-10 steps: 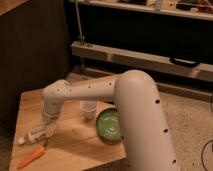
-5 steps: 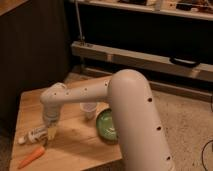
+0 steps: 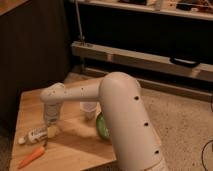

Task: Place the bottle in the ceramic bowl

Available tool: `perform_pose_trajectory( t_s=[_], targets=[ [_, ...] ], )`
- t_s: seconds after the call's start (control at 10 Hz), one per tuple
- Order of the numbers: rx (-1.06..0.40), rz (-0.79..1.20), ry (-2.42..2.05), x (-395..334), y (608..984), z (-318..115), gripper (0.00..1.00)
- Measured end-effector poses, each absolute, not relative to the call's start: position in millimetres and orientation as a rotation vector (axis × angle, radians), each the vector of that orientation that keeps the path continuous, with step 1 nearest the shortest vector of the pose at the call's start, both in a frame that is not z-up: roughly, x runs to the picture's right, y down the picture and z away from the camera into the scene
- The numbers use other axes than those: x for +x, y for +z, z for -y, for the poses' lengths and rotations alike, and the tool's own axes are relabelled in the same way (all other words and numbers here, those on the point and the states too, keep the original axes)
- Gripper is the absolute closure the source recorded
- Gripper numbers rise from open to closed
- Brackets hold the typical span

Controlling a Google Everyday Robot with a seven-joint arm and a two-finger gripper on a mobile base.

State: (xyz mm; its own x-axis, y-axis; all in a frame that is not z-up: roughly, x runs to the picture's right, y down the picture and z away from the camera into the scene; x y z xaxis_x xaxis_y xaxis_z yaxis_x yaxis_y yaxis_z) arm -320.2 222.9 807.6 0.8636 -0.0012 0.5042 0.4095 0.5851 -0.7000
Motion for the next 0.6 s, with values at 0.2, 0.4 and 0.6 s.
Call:
perform_pose_trajectory(
  t_s=[0.2, 0.4, 0.6],
  targets=[
    [-0.92, 0.472, -0.235, -312.6, 804.4, -206.8, 0.96],
    [-0.88, 0.473, -0.219, -302.5, 788.7, -174.1, 1.0],
    [-0.838, 0.47, -0.175, -272.8, 760.8, -128.1, 1.0]
  ],
)
